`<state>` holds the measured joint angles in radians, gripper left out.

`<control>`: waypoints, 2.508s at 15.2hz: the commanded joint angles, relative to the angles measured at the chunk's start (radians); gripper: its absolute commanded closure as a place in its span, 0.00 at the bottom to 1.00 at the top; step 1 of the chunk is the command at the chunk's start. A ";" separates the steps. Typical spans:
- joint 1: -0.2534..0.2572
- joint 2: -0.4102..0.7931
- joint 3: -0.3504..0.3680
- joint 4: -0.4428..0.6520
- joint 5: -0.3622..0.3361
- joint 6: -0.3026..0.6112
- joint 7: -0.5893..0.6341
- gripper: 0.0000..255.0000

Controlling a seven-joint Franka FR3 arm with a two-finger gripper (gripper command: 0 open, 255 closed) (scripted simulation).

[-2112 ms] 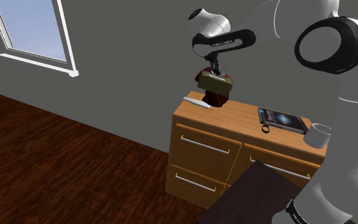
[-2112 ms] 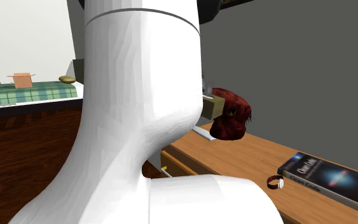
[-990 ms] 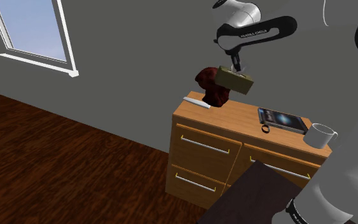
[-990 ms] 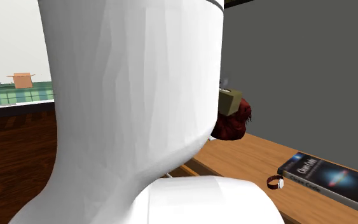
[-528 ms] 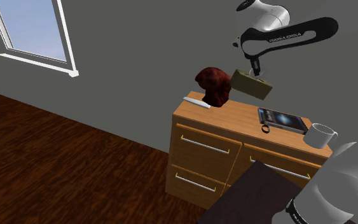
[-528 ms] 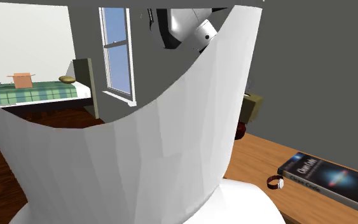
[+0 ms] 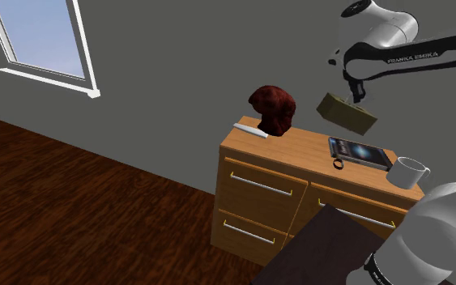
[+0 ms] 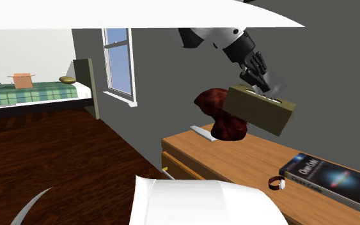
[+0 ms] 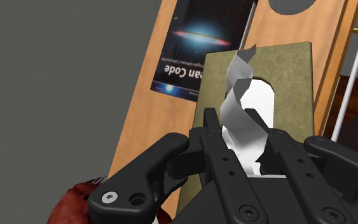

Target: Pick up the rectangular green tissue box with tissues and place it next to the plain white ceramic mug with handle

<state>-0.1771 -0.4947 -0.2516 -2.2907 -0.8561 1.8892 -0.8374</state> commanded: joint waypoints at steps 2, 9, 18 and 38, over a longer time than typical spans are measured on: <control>-0.028 -0.097 -0.029 -0.074 -0.032 0.010 -0.041 1.00; -0.107 -0.298 -0.113 -0.198 -0.111 0.026 -0.163 1.00; -0.123 -0.288 -0.147 -0.299 -0.169 0.115 -0.090 1.00; -0.161 -0.171 -0.238 -0.462 -0.352 0.336 0.119 1.00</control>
<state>-0.3373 -0.6789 -0.4843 -2.7473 -1.1952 2.2109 -0.7339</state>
